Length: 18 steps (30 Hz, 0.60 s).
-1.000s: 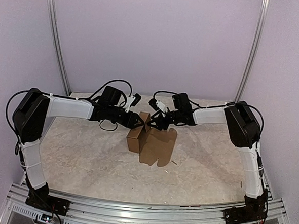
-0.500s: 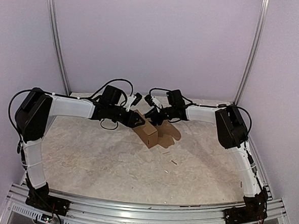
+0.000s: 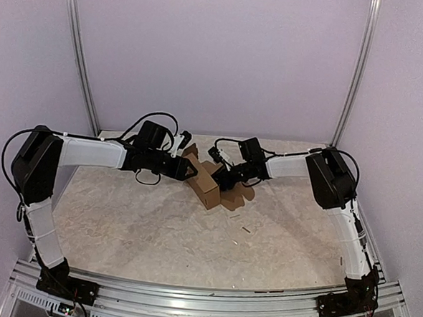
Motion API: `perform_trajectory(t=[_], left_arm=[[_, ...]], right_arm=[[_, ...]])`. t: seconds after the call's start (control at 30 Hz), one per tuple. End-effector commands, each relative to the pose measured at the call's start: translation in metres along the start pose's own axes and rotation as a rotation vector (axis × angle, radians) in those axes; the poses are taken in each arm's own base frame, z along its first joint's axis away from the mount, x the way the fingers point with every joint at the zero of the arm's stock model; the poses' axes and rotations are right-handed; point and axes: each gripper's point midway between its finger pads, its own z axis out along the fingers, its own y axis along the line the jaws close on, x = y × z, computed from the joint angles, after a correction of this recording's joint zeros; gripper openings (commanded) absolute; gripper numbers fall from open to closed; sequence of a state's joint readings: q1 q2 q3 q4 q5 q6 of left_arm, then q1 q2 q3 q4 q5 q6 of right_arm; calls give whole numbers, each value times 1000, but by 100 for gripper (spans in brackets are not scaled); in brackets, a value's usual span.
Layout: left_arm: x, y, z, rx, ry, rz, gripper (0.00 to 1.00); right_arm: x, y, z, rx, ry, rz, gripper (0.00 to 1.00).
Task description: Fold the paper box
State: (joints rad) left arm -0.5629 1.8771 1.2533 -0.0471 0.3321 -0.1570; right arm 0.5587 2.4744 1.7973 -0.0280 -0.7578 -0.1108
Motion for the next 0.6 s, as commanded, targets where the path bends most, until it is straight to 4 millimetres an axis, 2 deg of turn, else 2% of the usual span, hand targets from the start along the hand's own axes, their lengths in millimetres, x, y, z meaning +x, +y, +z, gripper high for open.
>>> perform_trajectory(t=[0.0,0.13,0.23,0.33,0.47,0.57], left_arm=[[-10,1,-25,-48,-43,-19,51],[-14,5,-34,-87,-64,-29,51],[-7,14,-36,-142,-62,-68,52],[1,22,-41,-187,-63,-92,54],[6,20,-49,-189,-76,-101,54],[10,15,-57,-185,-79,-107,54]], right_arm=[[-38,13,-29,26,-59,-50,46],[-20,13,-39,81,-17,-8,46],[-3,17,-51,138,-4,88,46],[25,26,-62,172,24,197,46],[52,27,-70,209,93,213,45],[68,27,-70,198,128,289,44]])
